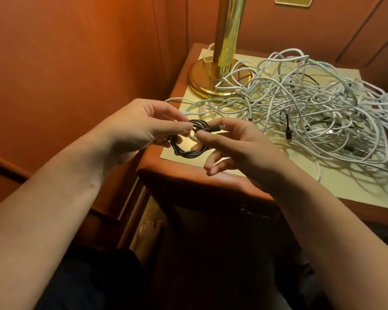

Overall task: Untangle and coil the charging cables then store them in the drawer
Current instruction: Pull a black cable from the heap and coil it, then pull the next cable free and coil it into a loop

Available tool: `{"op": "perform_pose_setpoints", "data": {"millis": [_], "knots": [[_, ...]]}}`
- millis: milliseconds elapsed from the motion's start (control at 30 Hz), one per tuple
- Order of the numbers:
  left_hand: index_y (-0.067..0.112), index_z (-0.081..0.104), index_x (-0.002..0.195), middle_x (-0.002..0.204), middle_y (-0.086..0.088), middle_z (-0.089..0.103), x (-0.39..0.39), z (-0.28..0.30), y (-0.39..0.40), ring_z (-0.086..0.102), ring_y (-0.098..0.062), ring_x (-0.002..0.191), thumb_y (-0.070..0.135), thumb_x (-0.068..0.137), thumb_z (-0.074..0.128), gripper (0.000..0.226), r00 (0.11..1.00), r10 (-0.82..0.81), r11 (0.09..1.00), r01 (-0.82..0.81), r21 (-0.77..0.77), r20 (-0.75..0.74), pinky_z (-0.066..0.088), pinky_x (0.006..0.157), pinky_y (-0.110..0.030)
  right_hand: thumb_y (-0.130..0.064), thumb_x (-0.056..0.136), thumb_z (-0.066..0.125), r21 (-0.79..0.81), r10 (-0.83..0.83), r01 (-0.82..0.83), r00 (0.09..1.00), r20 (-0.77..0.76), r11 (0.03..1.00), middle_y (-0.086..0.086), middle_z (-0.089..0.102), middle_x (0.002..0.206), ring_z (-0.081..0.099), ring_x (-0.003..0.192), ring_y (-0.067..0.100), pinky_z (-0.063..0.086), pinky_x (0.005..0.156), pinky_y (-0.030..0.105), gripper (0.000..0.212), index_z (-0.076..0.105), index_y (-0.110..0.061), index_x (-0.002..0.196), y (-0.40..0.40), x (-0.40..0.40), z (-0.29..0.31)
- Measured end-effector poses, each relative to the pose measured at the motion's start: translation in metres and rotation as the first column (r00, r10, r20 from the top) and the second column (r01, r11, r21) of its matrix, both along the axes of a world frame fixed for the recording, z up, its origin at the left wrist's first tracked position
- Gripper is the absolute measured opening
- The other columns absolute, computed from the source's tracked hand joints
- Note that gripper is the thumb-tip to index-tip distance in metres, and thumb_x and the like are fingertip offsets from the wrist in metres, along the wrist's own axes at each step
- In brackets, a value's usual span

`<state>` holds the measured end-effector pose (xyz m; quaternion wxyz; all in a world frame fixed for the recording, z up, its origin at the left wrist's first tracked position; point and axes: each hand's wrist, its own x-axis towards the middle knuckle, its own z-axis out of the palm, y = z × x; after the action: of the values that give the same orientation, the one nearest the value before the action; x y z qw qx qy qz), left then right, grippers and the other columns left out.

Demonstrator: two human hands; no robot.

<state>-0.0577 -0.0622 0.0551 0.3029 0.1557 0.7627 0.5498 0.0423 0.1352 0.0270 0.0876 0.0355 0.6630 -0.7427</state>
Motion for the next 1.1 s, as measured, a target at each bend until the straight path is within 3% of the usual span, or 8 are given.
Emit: {"op": "perform_pose_setpoints", "data": {"millis": [100,267,433,633,767,900,1033,1100], "knots": [[0.016,0.081,0.096,0.089,-0.003,0.079,-0.004,0.001,-0.007,0.074,-0.016,0.085,0.029,0.069,0.083,0.03,0.995,-0.015,0.994,0.004,-0.113,-0.102,0.059,0.069,-0.026,-0.024,0.1,0.066,0.056,-0.045,0.042,0.998,0.044,0.998,0.012,0.077,0.093,0.067,0.062,0.023,0.06,0.06,0.032,0.025,0.067,-0.007,0.118,-0.01,-0.006,-0.01],[0.027,0.082,0.085,0.082,0.007,0.078,-0.01,-0.005,-0.015,0.073,-0.016,0.086,0.038,0.067,0.088,0.022,0.965,-0.088,0.935,-0.005,-0.354,-0.246,0.06,0.08,-0.039,-0.021,0.096,0.075,0.288,-0.157,0.113,0.978,0.137,0.951,0.013,0.077,0.094,0.073,0.066,0.025,0.064,0.078,0.054,0.034,0.069,-0.005,0.125,-0.027,-0.02,-0.03],[0.031,0.081,0.08,0.077,0.012,0.075,-0.015,-0.014,-0.016,0.069,-0.007,0.081,0.038,0.077,0.087,0.01,0.922,-0.139,0.858,-0.071,-0.509,-0.362,0.056,0.069,-0.03,-0.032,0.093,0.078,0.585,-0.143,0.11,0.99,0.01,0.804,-0.001,0.075,0.094,0.072,0.063,0.011,0.06,0.052,0.03,0.028,0.076,-0.015,0.115,-0.038,-0.025,-0.032],[0.029,0.081,0.082,0.083,0.008,0.074,-0.017,-0.019,-0.013,0.068,-0.009,0.081,0.037,0.08,0.086,0.01,0.907,-0.176,0.787,-0.103,-0.608,-0.382,0.051,0.062,-0.026,-0.033,0.09,0.082,0.656,-0.157,0.166,0.985,-0.073,0.736,0.0,0.074,0.091,0.07,0.068,0.013,0.064,0.064,0.035,0.033,0.076,-0.015,0.117,-0.043,-0.027,-0.036],[0.029,0.078,0.083,0.086,0.007,0.073,-0.016,-0.016,-0.012,0.066,-0.008,0.083,0.042,0.079,0.086,0.016,0.905,-0.205,0.766,-0.088,-0.637,-0.372,0.05,0.061,-0.026,-0.037,0.09,0.081,0.648,-0.15,0.158,0.986,-0.069,0.745,0.0,0.072,0.097,0.07,0.064,0.011,0.058,0.05,0.025,0.037,0.072,-0.016,0.12,-0.041,-0.023,-0.031],[0.029,0.075,0.089,0.087,0.01,0.072,-0.013,-0.011,-0.007,0.066,-0.006,0.084,0.049,0.08,0.083,0.023,0.883,-0.155,0.812,-0.141,-0.567,-0.442,0.051,0.063,-0.026,-0.041,0.092,0.078,0.646,-0.171,0.231,0.973,-0.155,0.727,-0.004,0.072,0.101,0.072,0.08,0.012,0.065,0.06,0.038,0.037,0.071,-0.019,0.121,-0.03,-0.017,-0.023],[0.027,0.073,0.096,0.089,0.011,0.069,-0.014,-0.015,0.015,0.062,-0.006,0.081,0.046,0.088,0.076,0.02,0.749,-0.037,0.87,-0.302,-0.39,-0.662,0.047,0.062,-0.025,-0.035,0.093,0.075,0.565,-0.224,0.339,0.938,-0.264,0.753,-0.006,0.074,0.093,0.073,0.075,0.011,0.065,0.068,0.044,0.024,0.073,-0.022,0.114,-0.016,-0.013,-0.017],[0.025,0.072,0.107,0.102,0.007,0.07,-0.019,-0.02,0.028,0.063,-0.014,0.092,0.044,0.091,0.073,0.025,0.675,-0.019,0.875,-0.345,-0.338,-0.738,0.054,0.075,-0.034,-0.034,0.092,0.074,0.53,-0.256,0.389,0.916,-0.309,0.753,-0.006,0.075,0.086,0.073,0.071,0.013,0.064,0.067,0.047,0.02,0.073,-0.023,0.109,-0.009,-0.013,-0.016]]}}
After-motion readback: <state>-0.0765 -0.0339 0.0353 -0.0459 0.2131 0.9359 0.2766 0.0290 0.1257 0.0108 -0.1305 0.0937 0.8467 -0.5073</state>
